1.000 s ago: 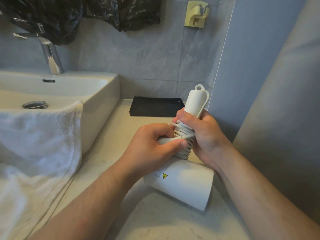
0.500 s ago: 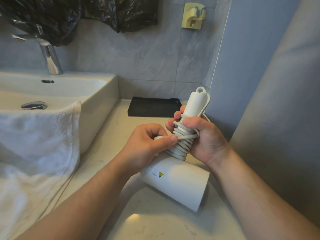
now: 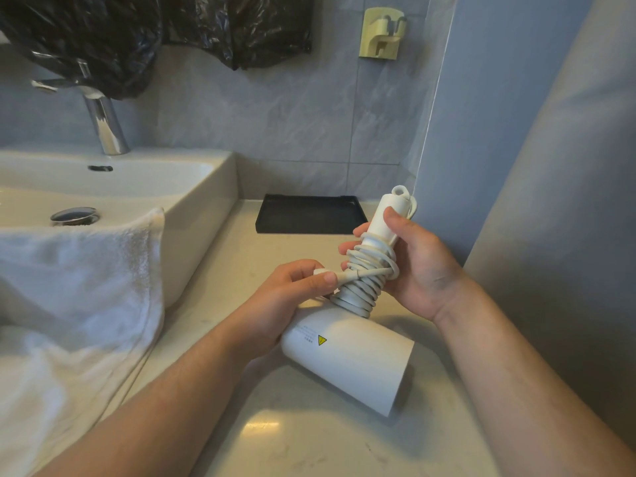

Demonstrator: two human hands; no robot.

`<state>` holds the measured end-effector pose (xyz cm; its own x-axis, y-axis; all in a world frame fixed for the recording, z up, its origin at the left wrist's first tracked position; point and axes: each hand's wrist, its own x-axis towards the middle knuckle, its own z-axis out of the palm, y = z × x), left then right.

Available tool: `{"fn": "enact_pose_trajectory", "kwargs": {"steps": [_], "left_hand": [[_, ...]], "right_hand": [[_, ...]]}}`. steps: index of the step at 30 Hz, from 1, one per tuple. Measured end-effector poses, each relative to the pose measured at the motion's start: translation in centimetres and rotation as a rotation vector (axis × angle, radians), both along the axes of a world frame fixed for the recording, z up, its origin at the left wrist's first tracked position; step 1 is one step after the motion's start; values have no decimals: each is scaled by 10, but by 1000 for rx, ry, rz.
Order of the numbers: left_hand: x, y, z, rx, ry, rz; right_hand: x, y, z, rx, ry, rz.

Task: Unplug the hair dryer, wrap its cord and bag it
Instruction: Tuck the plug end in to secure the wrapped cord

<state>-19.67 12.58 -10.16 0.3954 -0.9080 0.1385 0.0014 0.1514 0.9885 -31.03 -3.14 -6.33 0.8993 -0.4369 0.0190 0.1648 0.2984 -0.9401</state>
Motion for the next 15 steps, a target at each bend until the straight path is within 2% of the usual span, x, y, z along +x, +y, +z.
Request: {"fn": "enact_pose_trajectory", "kwargs": {"steps": [5, 11, 15], "left_hand": [[5, -3, 2, 34, 30, 72], [5, 1, -2, 128, 223, 183], [6, 2, -4, 170, 297, 128]], "right_hand": [[4, 5, 2, 158, -13, -86], [5, -8, 3, 341, -173, -296], [3, -9, 6, 422, -247, -425]]}}
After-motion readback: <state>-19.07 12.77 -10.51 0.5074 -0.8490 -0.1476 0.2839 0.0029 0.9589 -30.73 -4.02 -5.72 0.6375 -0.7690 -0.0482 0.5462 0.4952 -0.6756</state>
